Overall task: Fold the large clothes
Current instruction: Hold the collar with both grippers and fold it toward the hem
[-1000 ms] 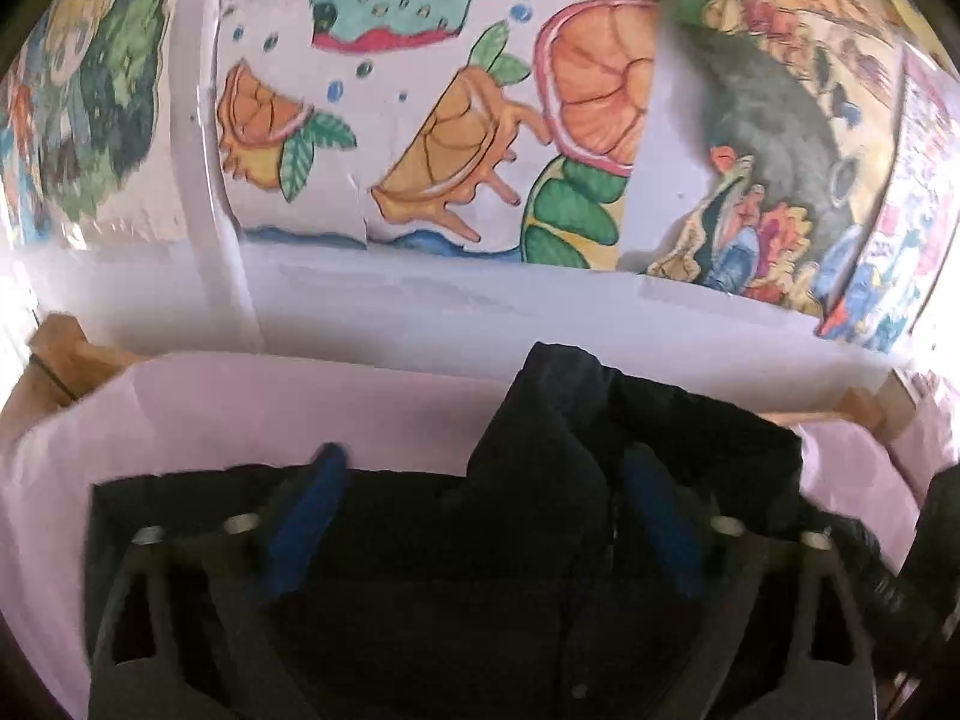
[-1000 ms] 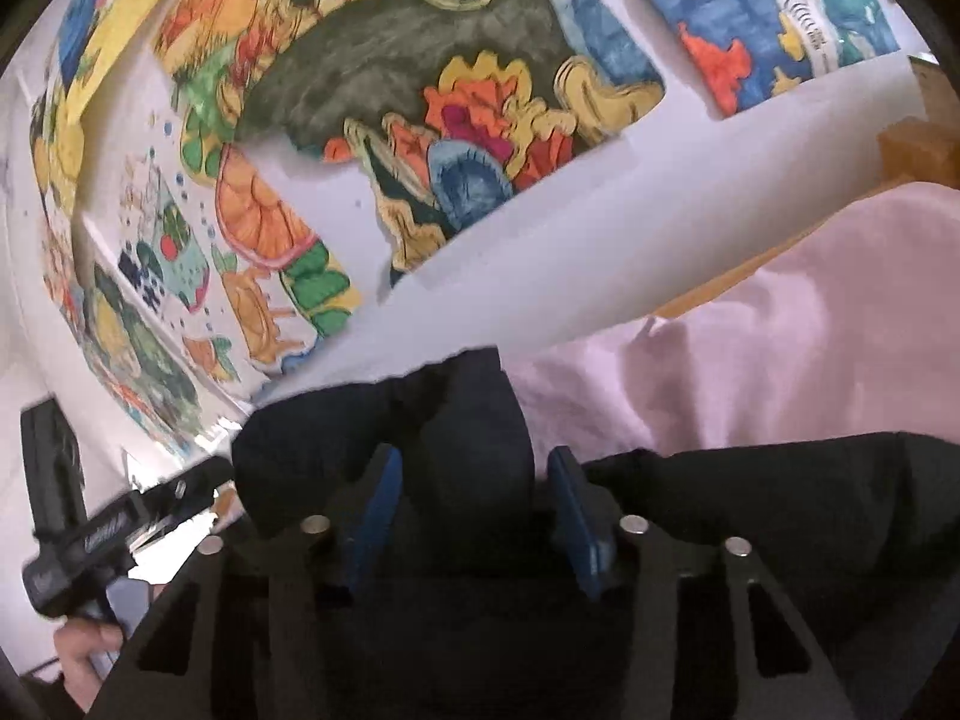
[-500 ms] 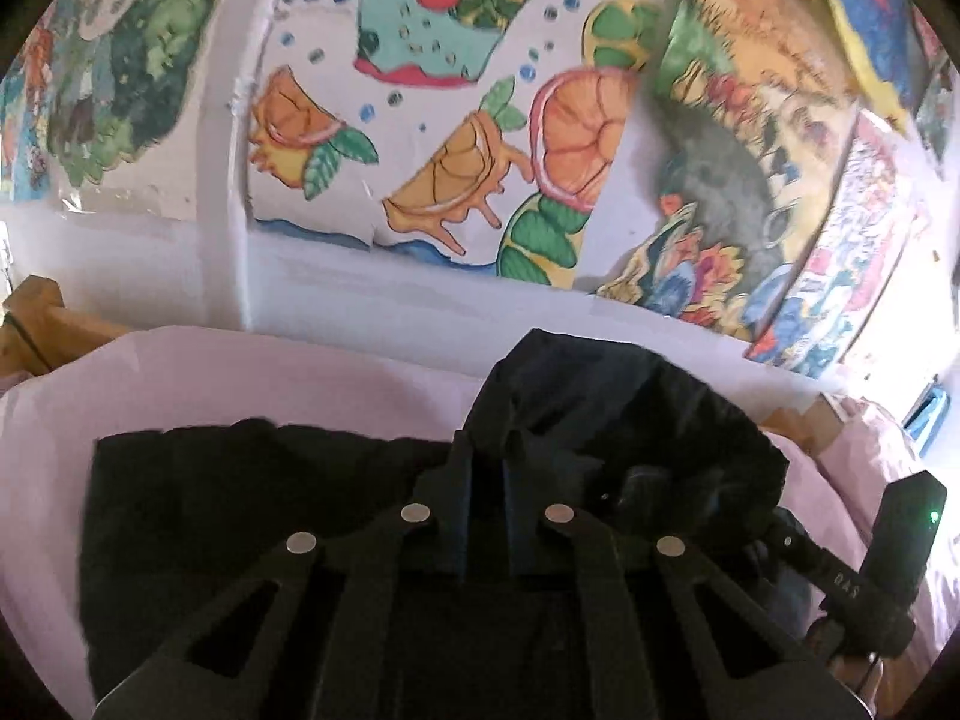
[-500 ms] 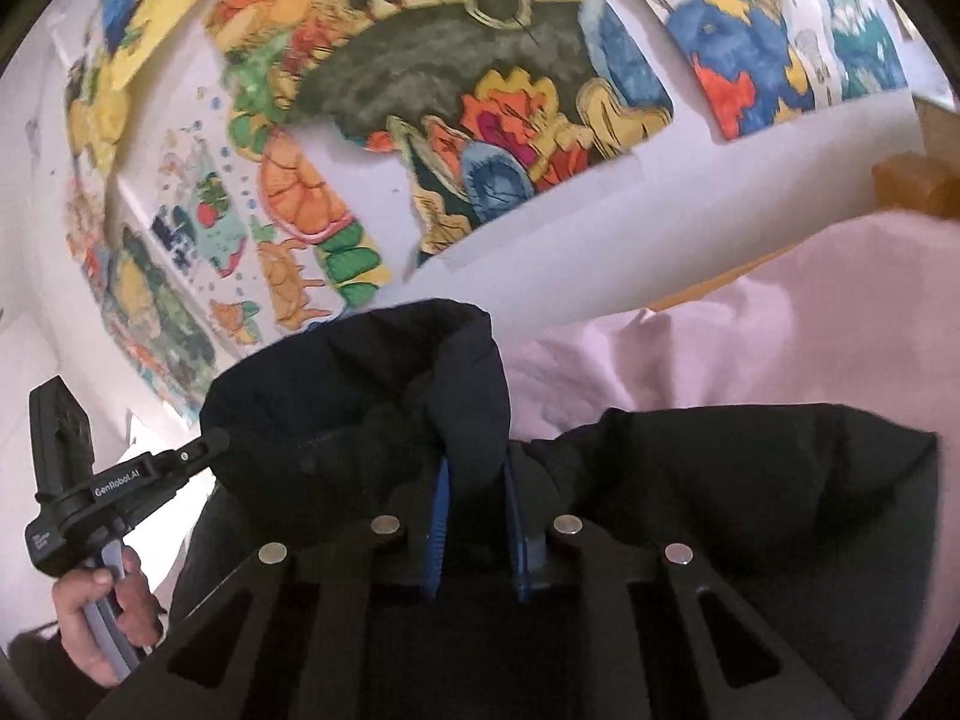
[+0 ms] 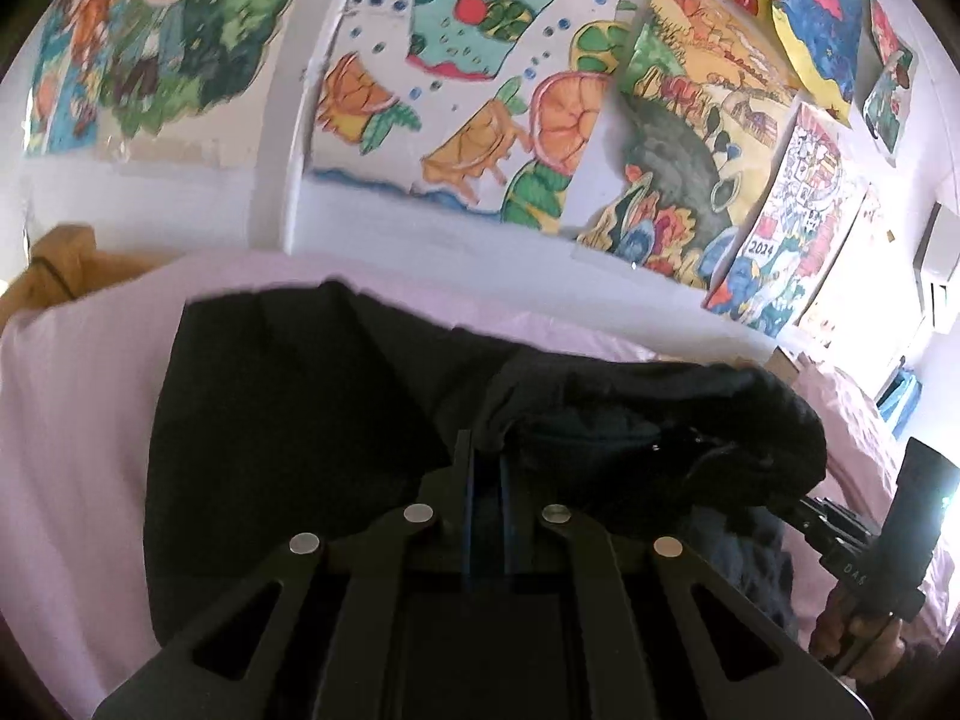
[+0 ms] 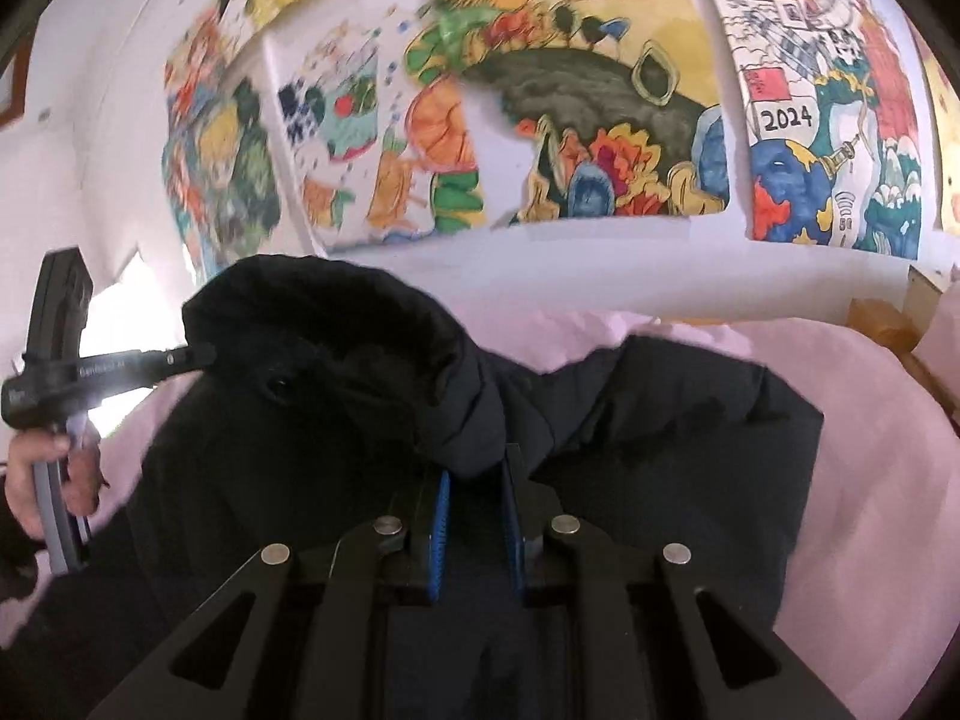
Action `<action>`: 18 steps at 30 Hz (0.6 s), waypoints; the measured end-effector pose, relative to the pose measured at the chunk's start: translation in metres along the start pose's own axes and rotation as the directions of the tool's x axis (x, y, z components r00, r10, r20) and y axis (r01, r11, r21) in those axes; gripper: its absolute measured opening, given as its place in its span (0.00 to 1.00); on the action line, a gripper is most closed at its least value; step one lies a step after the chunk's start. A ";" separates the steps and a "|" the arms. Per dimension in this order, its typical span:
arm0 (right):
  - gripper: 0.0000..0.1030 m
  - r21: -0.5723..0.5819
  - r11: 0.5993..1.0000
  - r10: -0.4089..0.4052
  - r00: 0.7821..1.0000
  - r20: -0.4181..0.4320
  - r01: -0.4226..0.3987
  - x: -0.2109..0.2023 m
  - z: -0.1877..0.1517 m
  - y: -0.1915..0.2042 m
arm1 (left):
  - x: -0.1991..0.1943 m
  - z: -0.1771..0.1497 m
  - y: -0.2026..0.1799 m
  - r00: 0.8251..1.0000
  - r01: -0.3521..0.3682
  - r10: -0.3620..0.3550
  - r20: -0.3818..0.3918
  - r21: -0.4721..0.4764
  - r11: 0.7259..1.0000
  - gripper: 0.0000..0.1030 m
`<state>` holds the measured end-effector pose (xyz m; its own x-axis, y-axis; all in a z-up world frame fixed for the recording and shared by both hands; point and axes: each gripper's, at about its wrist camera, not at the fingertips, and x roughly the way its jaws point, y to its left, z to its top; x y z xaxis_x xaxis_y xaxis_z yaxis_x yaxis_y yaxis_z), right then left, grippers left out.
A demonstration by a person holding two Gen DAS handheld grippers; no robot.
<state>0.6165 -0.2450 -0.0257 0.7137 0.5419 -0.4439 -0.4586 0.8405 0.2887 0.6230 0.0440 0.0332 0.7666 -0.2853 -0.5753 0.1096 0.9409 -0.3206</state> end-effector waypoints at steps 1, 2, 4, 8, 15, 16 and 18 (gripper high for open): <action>0.15 -0.007 1.000 -0.006 1.000 -0.010 0.006 0.000 -0.003 0.001 | 0.003 -0.008 0.003 1.000 -0.001 0.001 -0.004 -0.002 1.000 0.04; 0.15 -0.013 1.000 -0.014 1.000 -0.023 0.014 0.002 -0.007 0.002 | 0.004 -0.013 0.006 1.000 -0.001 0.001 -0.005 -0.005 1.000 0.04; 0.15 -0.036 0.999 -0.028 0.999 -0.043 0.027 0.004 -0.014 0.006 | 0.007 -0.026 0.012 1.000 -0.002 0.002 -0.003 -0.014 1.000 0.04; 0.16 -0.106 0.993 -0.061 0.995 -0.073 0.053 0.004 -0.026 0.014 | 0.015 -0.046 0.021 1.000 -0.021 0.021 0.006 0.012 1.000 0.04; 0.16 -0.071 0.997 -0.021 0.999 -0.033 0.019 -0.033 -0.022 0.008 | 0.016 -0.057 0.029 0.999 0.007 -0.007 0.037 0.005 1.000 0.04; 0.16 -0.046 0.999 -0.014 1.000 -0.009 0.013 -0.040 -0.018 0.005 | 0.016 -0.057 0.030 0.999 0.010 -0.010 0.039 0.002 1.000 0.04; 0.16 0.014 1.000 -0.010 0.999 0.031 0.010 -0.048 -0.002 -0.001 | 0.017 -0.057 0.031 0.999 0.012 -0.012 0.043 -0.003 1.000 0.04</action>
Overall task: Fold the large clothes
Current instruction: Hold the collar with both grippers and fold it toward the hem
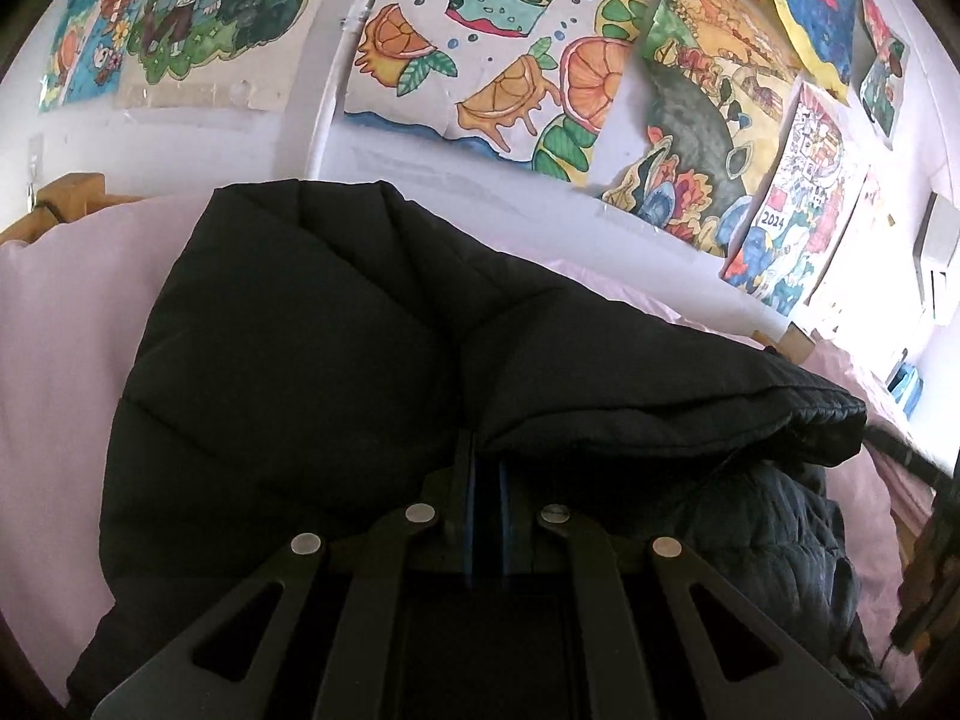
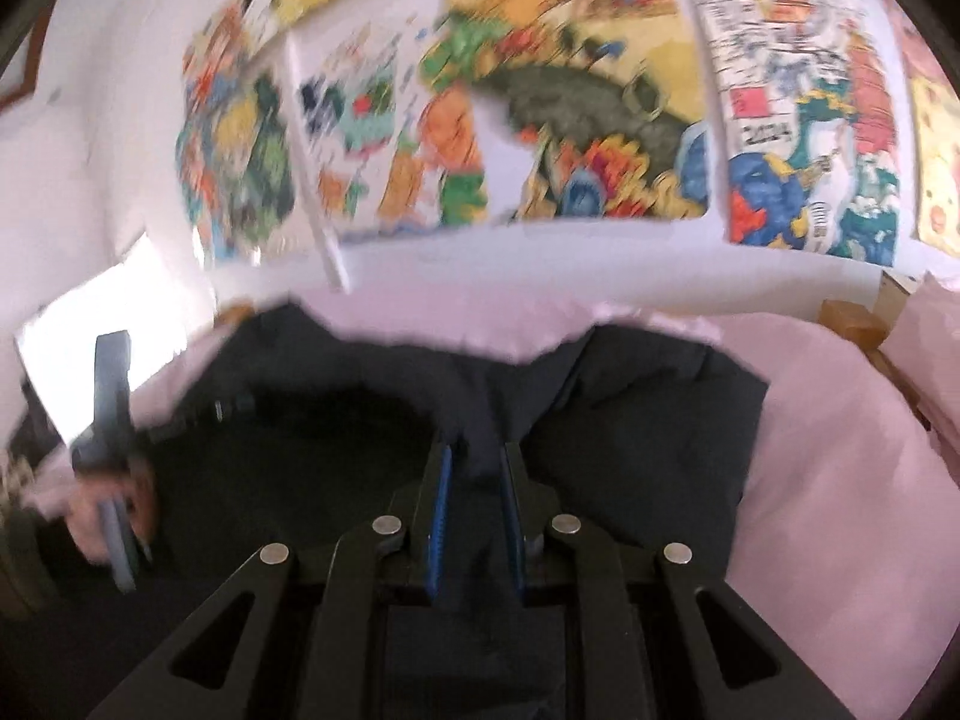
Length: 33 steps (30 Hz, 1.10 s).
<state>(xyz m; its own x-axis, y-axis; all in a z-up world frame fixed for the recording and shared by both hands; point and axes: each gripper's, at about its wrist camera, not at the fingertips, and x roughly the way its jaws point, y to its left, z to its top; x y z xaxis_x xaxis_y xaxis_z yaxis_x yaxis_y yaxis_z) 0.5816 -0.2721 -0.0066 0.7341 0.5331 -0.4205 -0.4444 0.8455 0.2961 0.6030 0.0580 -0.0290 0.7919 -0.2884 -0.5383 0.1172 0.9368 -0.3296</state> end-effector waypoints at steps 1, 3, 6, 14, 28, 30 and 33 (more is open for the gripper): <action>0.16 0.027 1.000 0.000 1.000 0.020 0.000 0.000 0.008 -0.001 | 0.001 0.000 0.000 1.000 -0.003 0.003 0.001 0.001 1.000 0.04; 0.16 0.082 0.996 0.014 0.999 0.037 -0.017 0.009 0.024 -0.002 | 0.001 0.000 -0.001 1.000 -0.007 0.007 0.001 0.004 1.000 0.04; 0.16 0.157 0.985 0.077 0.997 -0.025 -0.072 0.038 0.036 -0.002 | -0.002 0.000 -0.003 1.000 -0.005 0.005 -0.007 0.010 1.000 0.04; 0.16 -0.056 0.998 -0.021 0.983 -0.182 0.011 0.075 -0.007 0.027 | -0.031 0.008 -0.001 0.999 -0.053 0.053 -0.014 -0.039 0.998 0.10; 0.16 -0.119 0.990 -0.089 0.983 -0.158 0.071 0.071 -0.030 0.027 | 0.009 0.016 -0.051 0.984 -0.168 0.173 -0.035 0.117 0.979 0.47; 0.16 -0.141 0.987 -0.099 0.983 -0.154 0.077 0.073 -0.030 0.028 | 0.018 0.011 -0.041 0.987 -0.149 0.153 -0.044 0.086 0.985 0.49; 0.16 -0.189 0.978 -0.120 0.981 -0.151 0.090 0.080 -0.033 0.032 | 0.027 0.005 -0.030 0.989 -0.132 0.137 -0.052 0.087 0.987 0.50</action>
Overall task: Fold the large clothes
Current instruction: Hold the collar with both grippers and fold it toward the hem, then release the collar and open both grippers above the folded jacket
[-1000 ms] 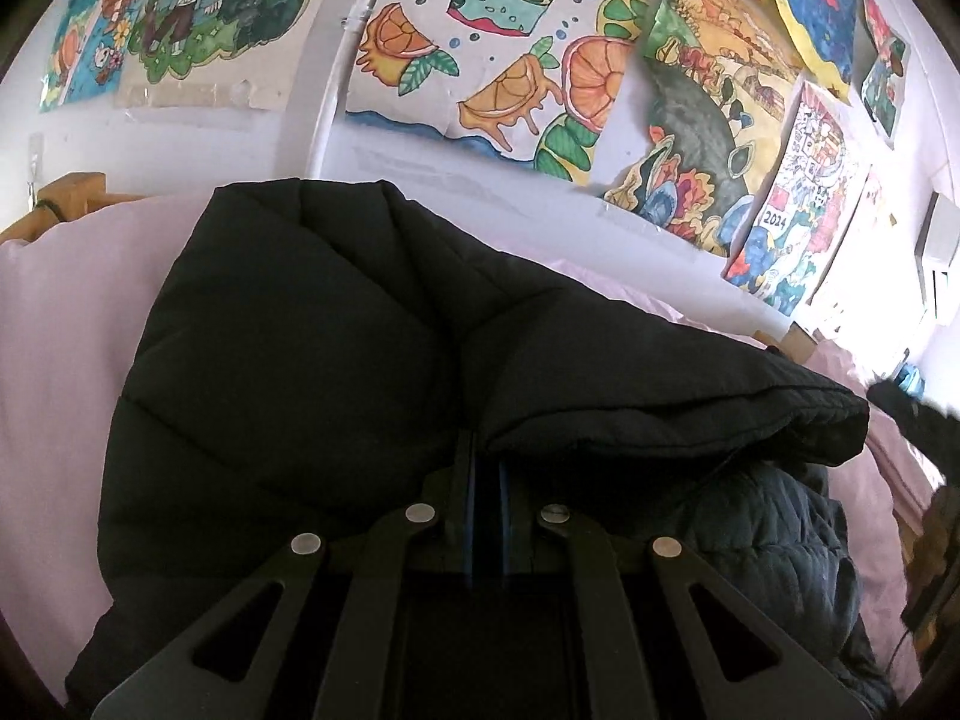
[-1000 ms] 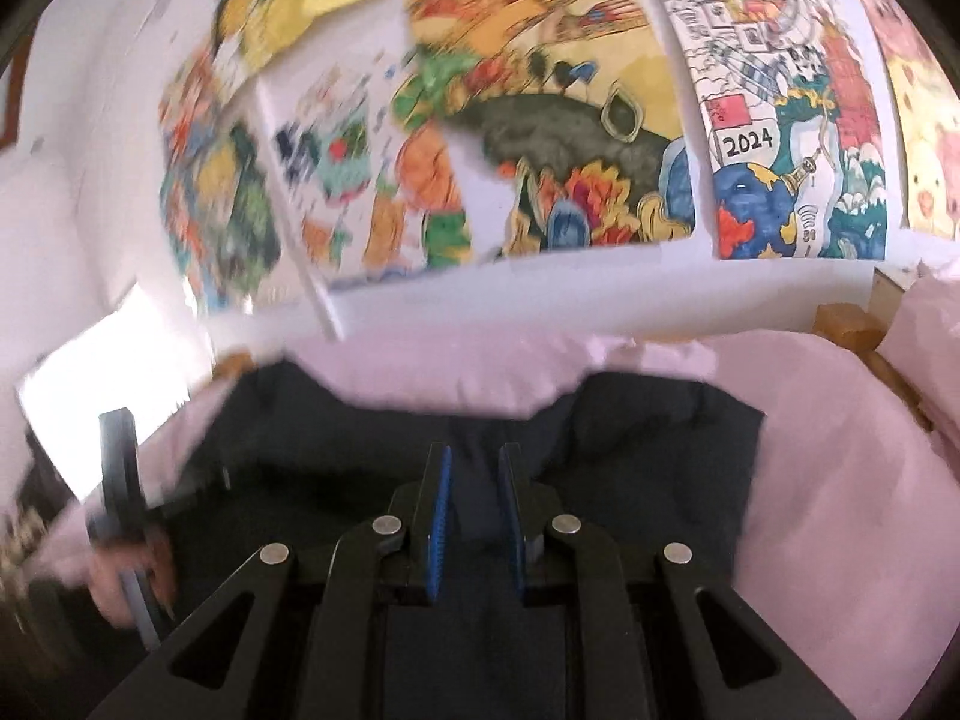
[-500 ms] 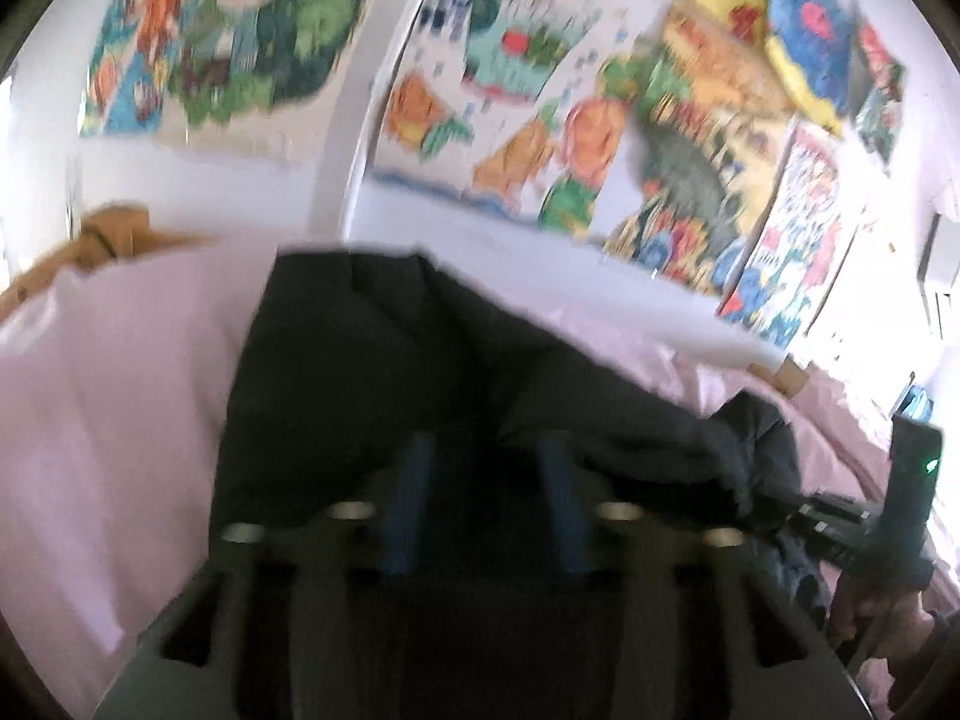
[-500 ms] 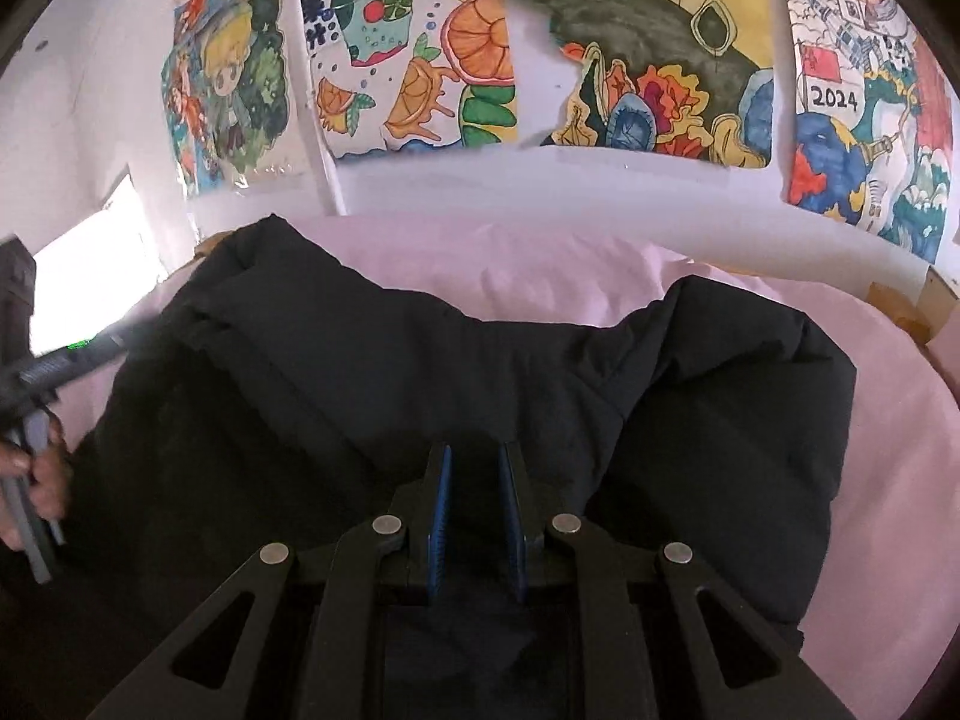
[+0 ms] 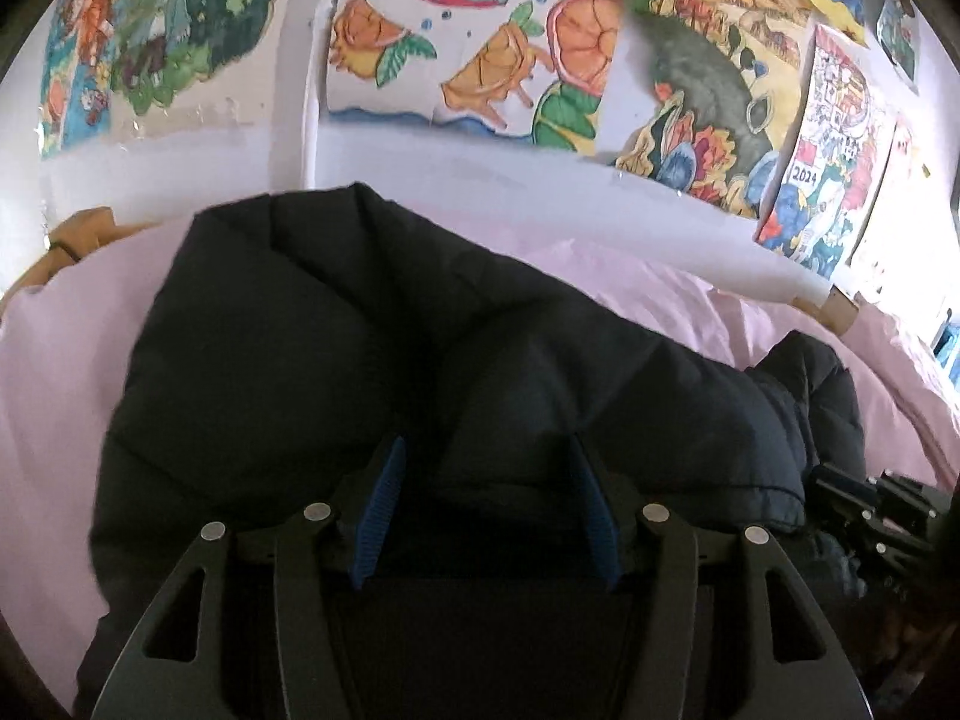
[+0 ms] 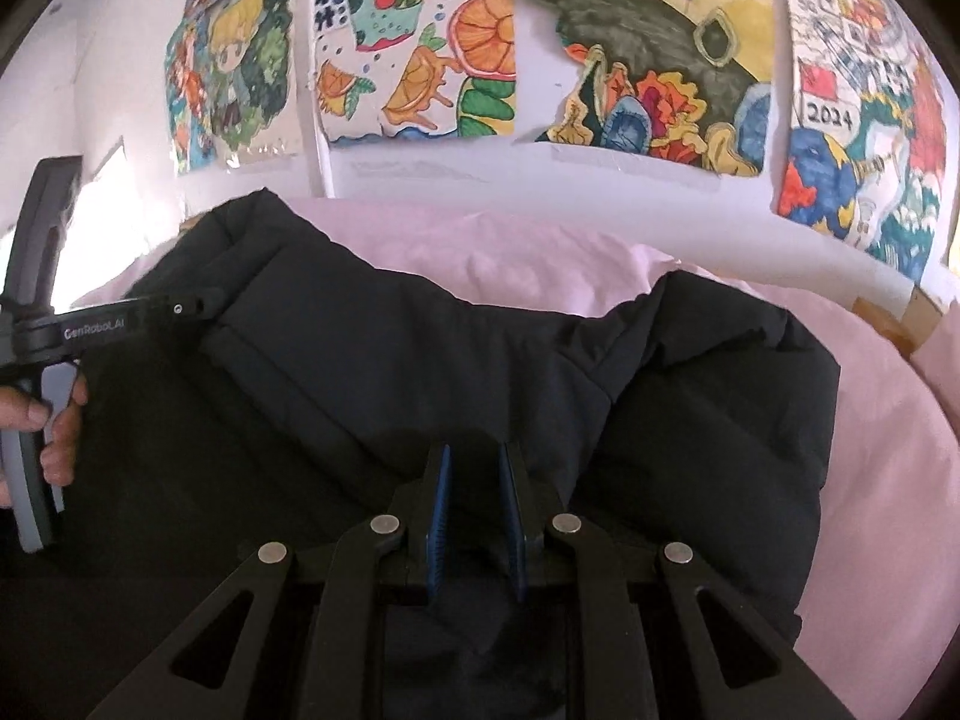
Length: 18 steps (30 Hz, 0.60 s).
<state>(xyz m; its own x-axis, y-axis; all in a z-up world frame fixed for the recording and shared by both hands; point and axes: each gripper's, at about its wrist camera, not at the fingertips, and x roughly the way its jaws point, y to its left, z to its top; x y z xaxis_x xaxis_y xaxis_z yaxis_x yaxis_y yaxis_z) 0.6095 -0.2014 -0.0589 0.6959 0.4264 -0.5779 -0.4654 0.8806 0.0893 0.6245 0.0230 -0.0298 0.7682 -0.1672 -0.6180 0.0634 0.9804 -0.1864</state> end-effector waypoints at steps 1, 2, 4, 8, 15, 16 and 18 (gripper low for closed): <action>0.16 -0.015 1.000 -0.008 1.000 -0.006 0.008 0.004 0.000 0.001 | 0.004 -0.002 0.000 1.000 -0.002 0.002 -0.001 0.021 1.000 0.50; 0.16 -0.029 0.999 -0.016 1.000 -0.013 0.016 0.009 -0.001 0.003 | 0.008 -0.003 0.000 1.000 -0.008 0.008 0.000 0.043 0.999 0.50; 0.16 -0.042 0.999 -0.024 0.999 -0.029 0.022 0.021 -0.002 0.003 | 0.016 -0.006 -0.001 1.000 -0.022 0.022 -0.005 0.070 0.997 0.50; 0.16 -0.028 1.000 -0.006 0.998 -0.063 0.004 0.045 -0.002 -0.005 | 0.036 -0.011 -0.003 0.999 -0.051 0.050 0.009 0.116 0.992 0.50; 0.16 0.027 0.999 0.027 0.996 -0.079 -0.025 0.082 -0.004 -0.018 | 0.067 -0.017 -0.005 0.996 -0.090 0.085 0.037 0.159 0.983 0.51; 0.16 0.028 0.999 0.027 0.997 -0.077 -0.024 0.084 -0.005 -0.019 | 0.070 -0.017 -0.004 0.996 -0.090 0.085 0.039 0.159 0.983 0.51; 0.16 0.031 0.999 0.030 0.997 -0.073 -0.027 0.091 -0.005 -0.020 | 0.076 -0.017 -0.002 0.996 -0.086 0.081 0.041 0.155 0.984 0.51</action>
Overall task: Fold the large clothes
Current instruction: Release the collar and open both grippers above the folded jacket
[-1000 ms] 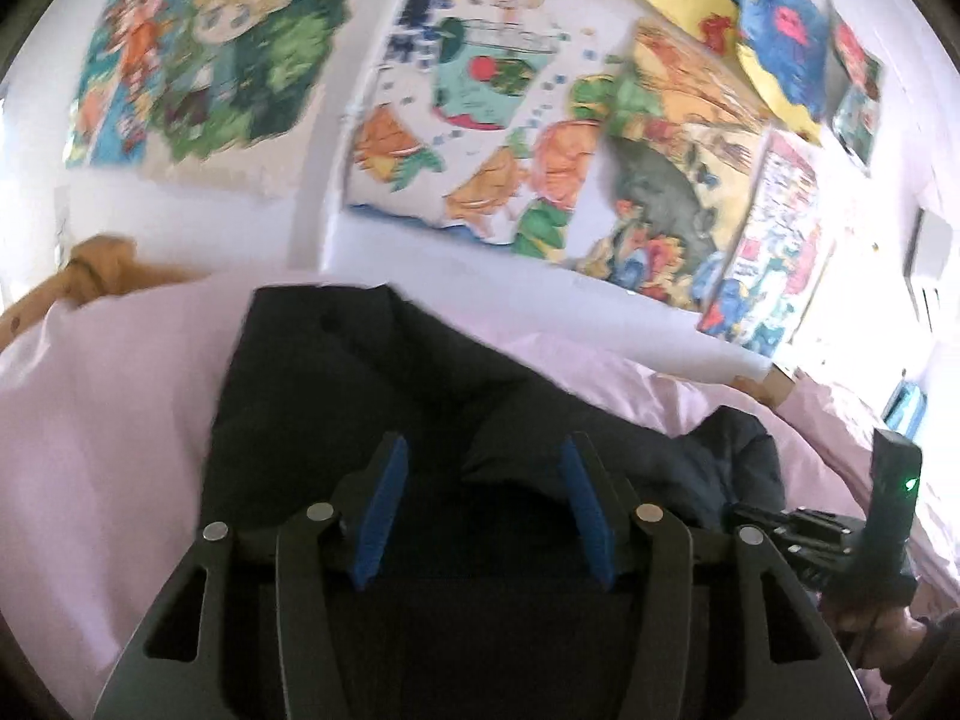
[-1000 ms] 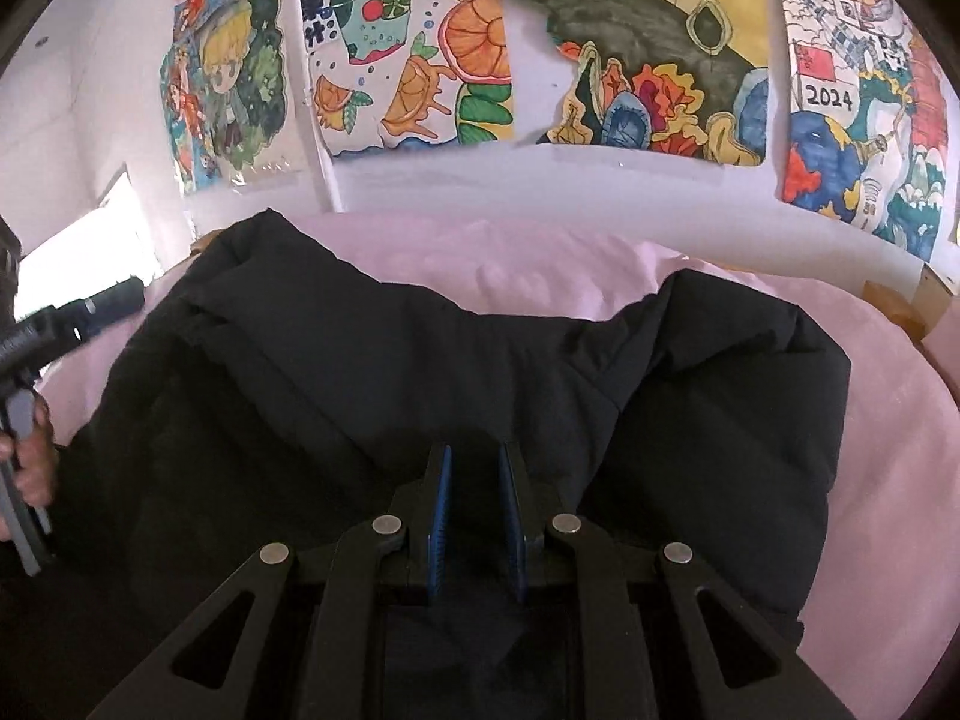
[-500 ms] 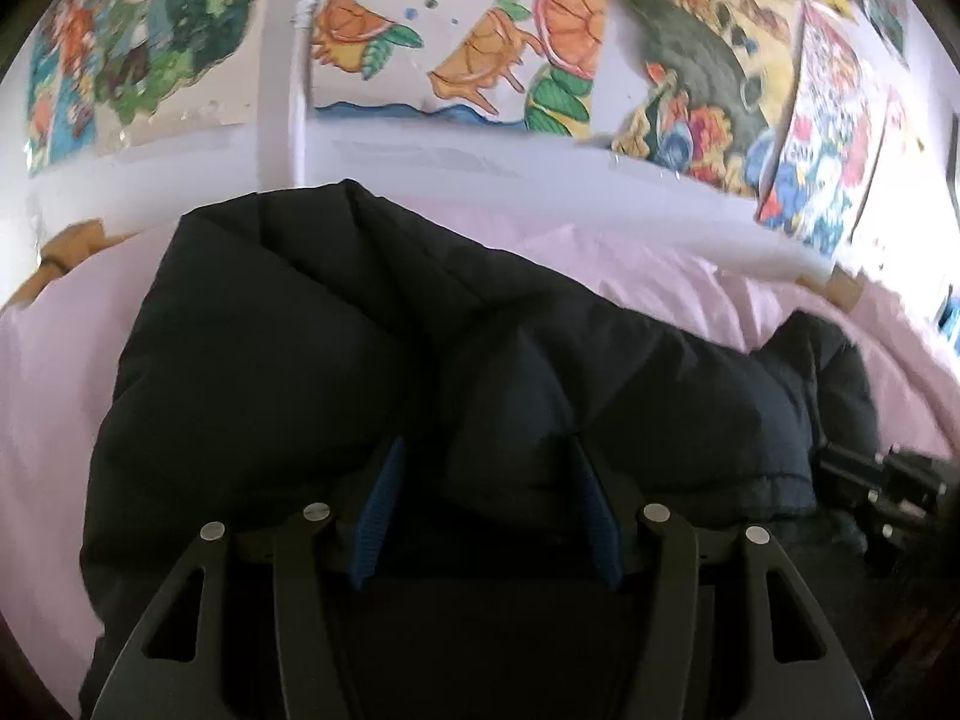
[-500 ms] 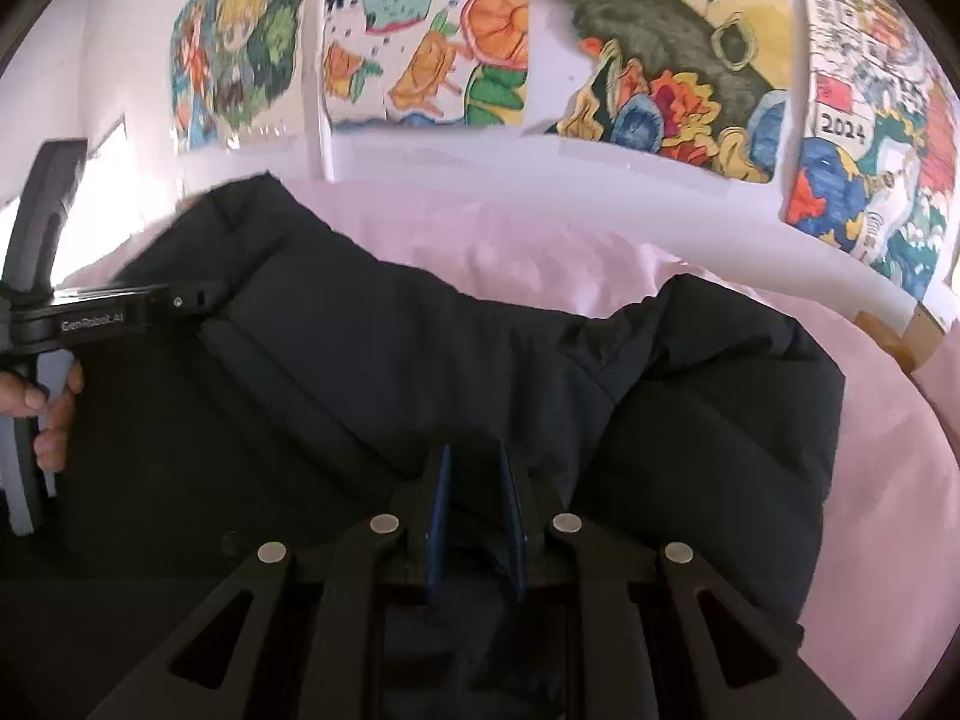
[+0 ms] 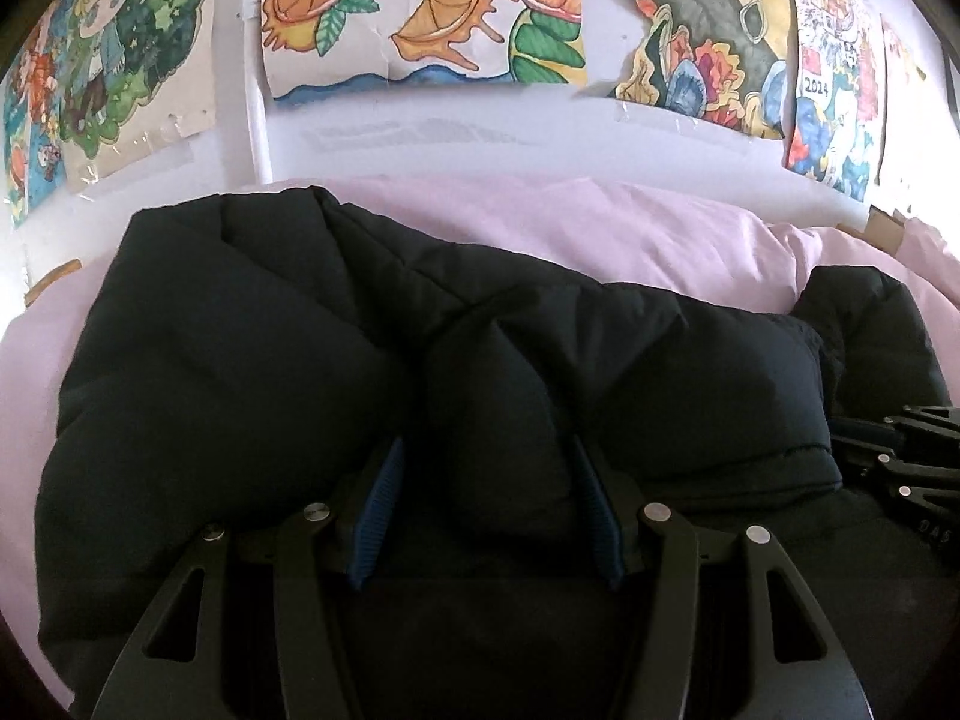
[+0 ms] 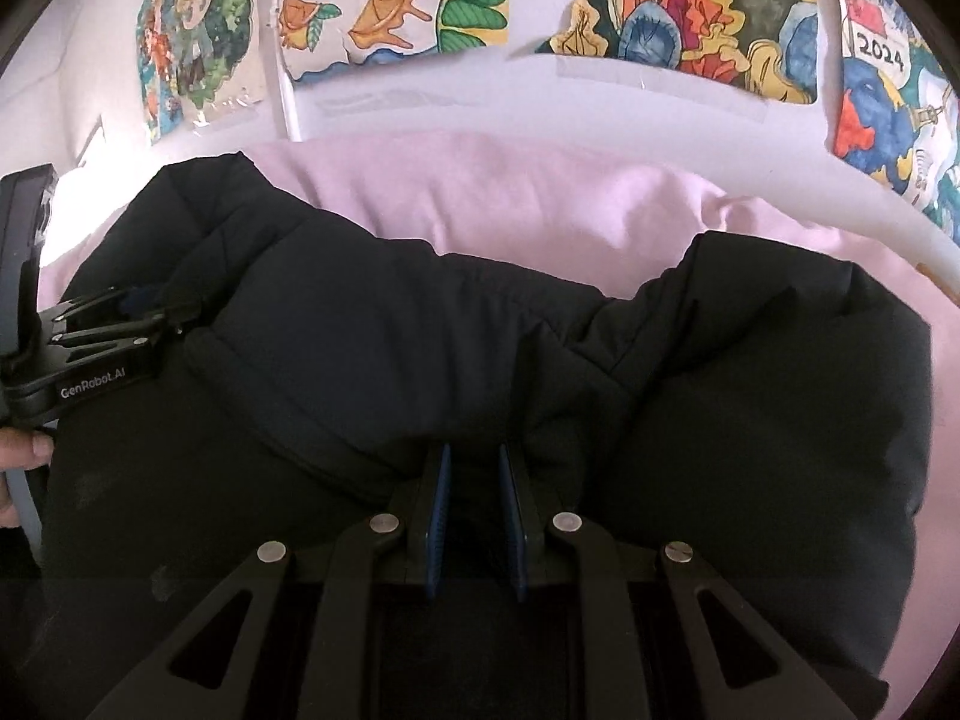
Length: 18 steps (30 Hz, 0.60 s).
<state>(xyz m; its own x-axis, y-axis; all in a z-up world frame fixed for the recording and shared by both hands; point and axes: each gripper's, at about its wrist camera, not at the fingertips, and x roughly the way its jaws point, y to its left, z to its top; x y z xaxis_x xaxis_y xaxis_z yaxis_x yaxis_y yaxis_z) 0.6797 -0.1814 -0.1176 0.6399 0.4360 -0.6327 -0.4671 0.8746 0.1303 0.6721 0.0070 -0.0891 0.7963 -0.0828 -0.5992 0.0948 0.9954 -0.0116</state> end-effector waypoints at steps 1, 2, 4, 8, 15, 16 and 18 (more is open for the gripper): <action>0.16 0.004 1.000 0.004 1.000 0.000 -0.004 0.002 0.000 -0.001 | 0.002 0.000 0.000 1.000 0.000 0.000 0.001 -0.001 1.000 0.51; 0.16 0.011 1.000 0.011 1.000 -0.001 -0.011 0.005 0.000 -0.003 | 0.003 0.000 0.001 1.000 0.000 0.000 0.002 -0.002 1.000 0.51; 0.16 0.018 1.000 0.016 1.000 -0.003 -0.016 0.007 0.000 -0.004 | 0.004 -0.001 0.000 1.000 -0.004 0.004 0.003 0.002 1.000 0.51; 0.16 0.003 1.000 -0.003 1.000 0.009 0.003 0.002 -0.004 -0.001 | -0.004 -0.002 0.000 1.000 0.008 -0.008 0.011 0.000 1.000 0.50; 0.18 -0.012 0.999 -0.029 0.998 0.057 0.029 -0.026 -0.010 0.007 | -0.031 0.001 -0.002 0.999 0.028 -0.028 0.026 -0.012 1.000 0.63; 0.19 -0.008 1.000 -0.027 0.998 0.055 0.027 -0.028 -0.009 0.007 | -0.035 0.002 -0.003 0.999 0.025 -0.025 0.019 -0.009 1.000 0.65; 0.28 -0.001 1.000 -0.023 0.999 0.044 0.023 -0.036 -0.008 0.007 | -0.043 0.002 -0.005 1.000 0.014 -0.014 0.007 -0.004 1.000 0.73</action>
<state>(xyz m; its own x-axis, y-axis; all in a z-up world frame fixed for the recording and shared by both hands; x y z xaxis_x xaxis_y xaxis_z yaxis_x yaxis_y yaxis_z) 0.6483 -0.1927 -0.1000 0.6769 0.4249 -0.6010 -0.4528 0.8842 0.1151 0.6381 0.0056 -0.0616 0.7990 -0.0972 -0.5934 0.1038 0.9943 -0.0230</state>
